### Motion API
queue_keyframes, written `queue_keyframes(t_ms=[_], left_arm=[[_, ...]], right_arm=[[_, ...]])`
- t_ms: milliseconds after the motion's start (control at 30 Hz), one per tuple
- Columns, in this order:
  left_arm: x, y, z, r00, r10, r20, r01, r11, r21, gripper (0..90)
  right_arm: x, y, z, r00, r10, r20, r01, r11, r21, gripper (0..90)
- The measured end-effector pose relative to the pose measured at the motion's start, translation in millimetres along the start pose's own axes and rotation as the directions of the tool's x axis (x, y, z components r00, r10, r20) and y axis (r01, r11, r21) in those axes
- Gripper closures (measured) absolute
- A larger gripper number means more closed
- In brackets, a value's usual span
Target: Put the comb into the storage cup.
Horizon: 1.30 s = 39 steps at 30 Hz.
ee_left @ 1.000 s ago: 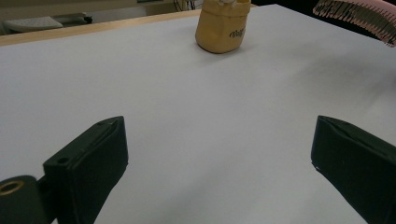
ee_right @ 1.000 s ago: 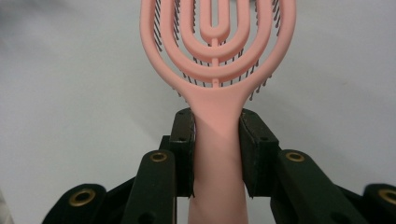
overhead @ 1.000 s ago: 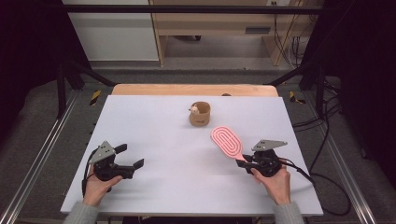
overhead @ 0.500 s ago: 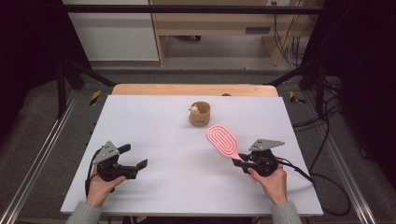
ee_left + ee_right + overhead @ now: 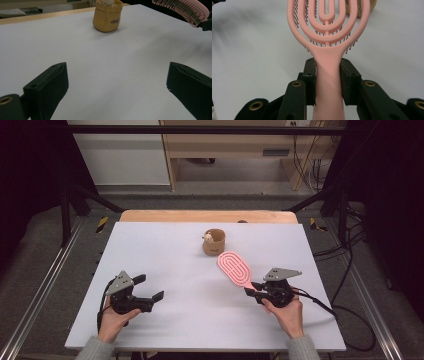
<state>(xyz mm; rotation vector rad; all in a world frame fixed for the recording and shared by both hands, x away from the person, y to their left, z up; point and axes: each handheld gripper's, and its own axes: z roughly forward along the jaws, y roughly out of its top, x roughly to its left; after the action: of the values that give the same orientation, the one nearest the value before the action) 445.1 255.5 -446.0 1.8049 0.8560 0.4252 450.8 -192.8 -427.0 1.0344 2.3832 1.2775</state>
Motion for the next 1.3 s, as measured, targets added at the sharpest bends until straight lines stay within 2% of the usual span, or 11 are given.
queue_keyframes(t_ms=[567,767,1300], left_arm=[[-10.7,11.6,13.9,0.9993,-0.009,0.036,0.01,0.9999,-0.009,3.8],[-16.6,15.3,21.3,0.9985,-0.004,0.055,0.004,1.0,-0.003,3.8],[-28.3,31.3,34.9,0.9954,-0.002,0.096,0.005,0.9996,-0.027,3.8]], right_arm=[[-2.3,3.4,2.8,0.9997,-0.002,-0.023,0.001,0.999,-0.047,69.6],[-2.0,3.5,2.9,0.9997,-0.007,-0.024,0.005,0.999,-0.048,69.6],[-1.7,4.4,1.8,0.9993,-0.011,-0.034,0.008,0.998,-0.068,69.6]])
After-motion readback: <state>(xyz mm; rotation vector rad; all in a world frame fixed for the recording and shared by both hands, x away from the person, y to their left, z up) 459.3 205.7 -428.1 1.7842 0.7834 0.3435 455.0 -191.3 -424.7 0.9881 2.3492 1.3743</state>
